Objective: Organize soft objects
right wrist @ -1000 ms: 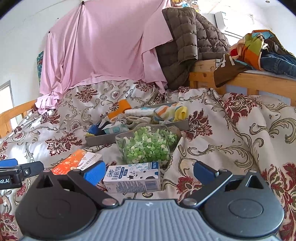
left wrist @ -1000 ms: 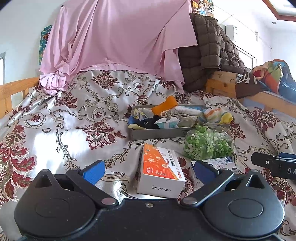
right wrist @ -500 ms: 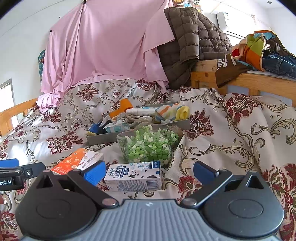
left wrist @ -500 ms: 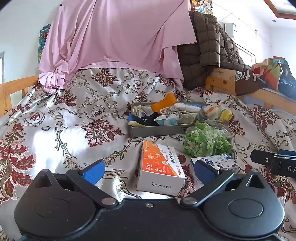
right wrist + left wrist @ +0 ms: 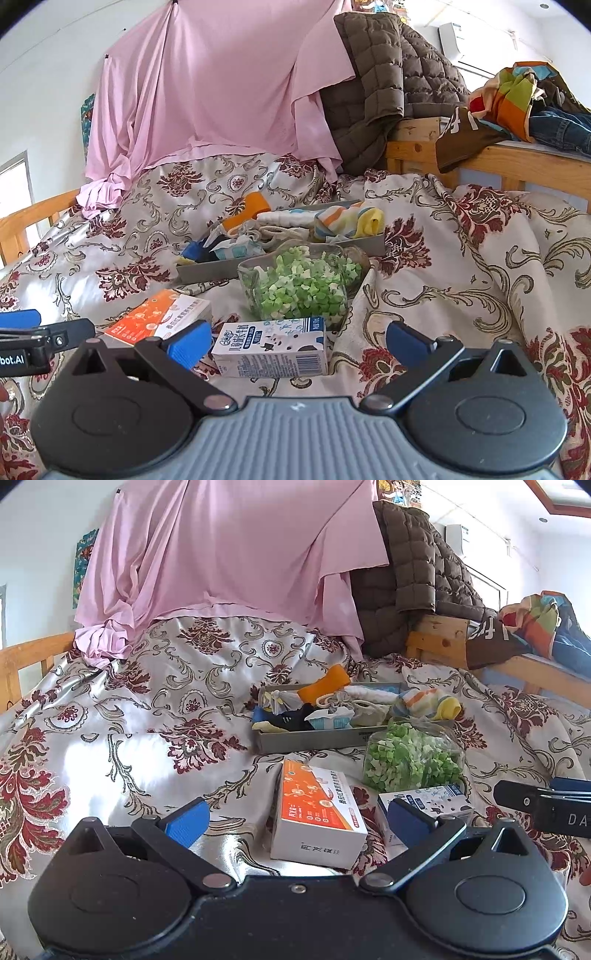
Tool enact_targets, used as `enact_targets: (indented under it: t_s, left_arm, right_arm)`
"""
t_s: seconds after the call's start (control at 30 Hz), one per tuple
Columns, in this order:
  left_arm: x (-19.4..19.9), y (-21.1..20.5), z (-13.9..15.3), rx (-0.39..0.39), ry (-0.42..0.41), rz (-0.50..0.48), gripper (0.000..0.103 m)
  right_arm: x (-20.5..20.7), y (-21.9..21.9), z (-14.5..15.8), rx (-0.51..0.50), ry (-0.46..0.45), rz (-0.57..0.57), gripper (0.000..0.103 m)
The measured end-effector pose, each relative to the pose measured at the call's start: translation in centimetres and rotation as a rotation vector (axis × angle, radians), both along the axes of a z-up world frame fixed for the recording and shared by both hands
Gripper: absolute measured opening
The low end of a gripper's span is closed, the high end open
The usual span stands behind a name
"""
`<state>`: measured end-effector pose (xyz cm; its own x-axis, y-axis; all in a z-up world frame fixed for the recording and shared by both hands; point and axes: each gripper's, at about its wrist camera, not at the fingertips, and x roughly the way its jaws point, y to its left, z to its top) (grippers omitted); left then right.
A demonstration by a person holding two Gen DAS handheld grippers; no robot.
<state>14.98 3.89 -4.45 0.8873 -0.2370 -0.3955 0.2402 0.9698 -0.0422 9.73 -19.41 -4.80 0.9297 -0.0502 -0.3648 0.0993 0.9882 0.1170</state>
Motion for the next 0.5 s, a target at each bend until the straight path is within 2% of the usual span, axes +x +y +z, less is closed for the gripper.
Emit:
enact_targets:
  t_s: [0.5]
  left_arm:
    - [-0.01,-0.02,0.06,-0.001,0.000,0.000,0.102]
  right_arm:
    - [0.02,-0.14,-0.02,-0.001,0.002,0.003,0.103]
